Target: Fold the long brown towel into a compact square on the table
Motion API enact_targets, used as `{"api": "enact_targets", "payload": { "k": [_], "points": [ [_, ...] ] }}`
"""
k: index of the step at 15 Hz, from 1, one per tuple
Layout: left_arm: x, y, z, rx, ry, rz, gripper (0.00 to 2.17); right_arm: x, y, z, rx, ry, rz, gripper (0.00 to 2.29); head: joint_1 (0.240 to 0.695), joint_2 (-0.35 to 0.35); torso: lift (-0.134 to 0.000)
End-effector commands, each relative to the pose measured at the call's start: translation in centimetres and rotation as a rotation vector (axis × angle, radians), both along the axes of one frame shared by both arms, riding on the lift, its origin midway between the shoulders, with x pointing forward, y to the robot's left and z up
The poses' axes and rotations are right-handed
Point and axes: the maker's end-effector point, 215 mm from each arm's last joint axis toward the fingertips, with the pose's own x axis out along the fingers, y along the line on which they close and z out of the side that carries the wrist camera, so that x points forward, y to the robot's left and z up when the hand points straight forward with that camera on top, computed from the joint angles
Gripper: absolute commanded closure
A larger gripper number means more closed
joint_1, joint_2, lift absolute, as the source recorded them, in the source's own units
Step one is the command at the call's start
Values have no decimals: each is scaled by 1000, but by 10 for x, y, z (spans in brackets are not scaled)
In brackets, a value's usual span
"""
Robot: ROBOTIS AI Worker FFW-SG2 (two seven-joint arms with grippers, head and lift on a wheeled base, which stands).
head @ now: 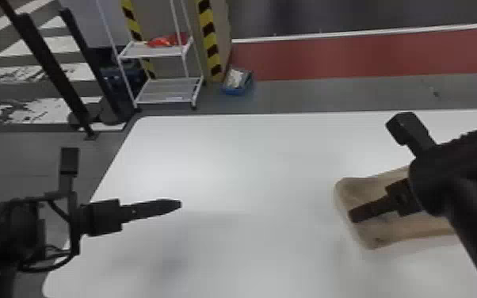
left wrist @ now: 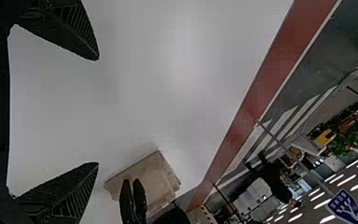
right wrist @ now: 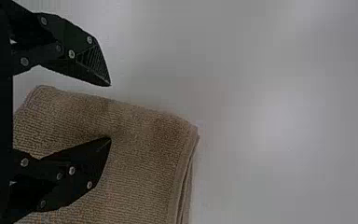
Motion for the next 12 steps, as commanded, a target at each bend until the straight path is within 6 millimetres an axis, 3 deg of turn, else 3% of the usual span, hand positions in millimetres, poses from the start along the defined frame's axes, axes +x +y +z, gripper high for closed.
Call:
{"api": "enact_targets", "payload": {
  "k": [1, 3, 4, 5, 6, 8, 10, 12],
  "points": [
    [0, 1, 0, 2, 0, 1, 80, 2, -3, 1, -8, -9, 9, 886, 695, 191, -124],
    [0, 2, 0, 4, 0, 1, 80, 1, -5, -1, -3, -7, 6, 1301, 695, 191, -124],
    [0, 2, 0, 4, 0, 1, 80, 1, -5, -1, -4, -7, 6, 1325, 695, 189, -124],
    [0, 2, 0, 4, 0, 1, 80, 1, -5, -2, -5, -6, 6, 1187, 695, 189, -124],
    [0, 2, 1, 4, -1, 0, 80, -3, -3, -5, -5, 0, 12, 846, 695, 188, -124],
    [0, 3, 1, 6, -1, 0, 80, -5, -2, -6, -4, 3, 13, 782, 695, 189, -124],
    [0, 3, 1, 7, -1, 0, 80, -2, -2, -4, 3, -9, 23, 1335, 695, 193, -124],
    [-1, 3, 1, 8, 1, -1, 80, 2, 0, 4, 25, -30, 18, 1413, 695, 194, -124]
  ]
}}
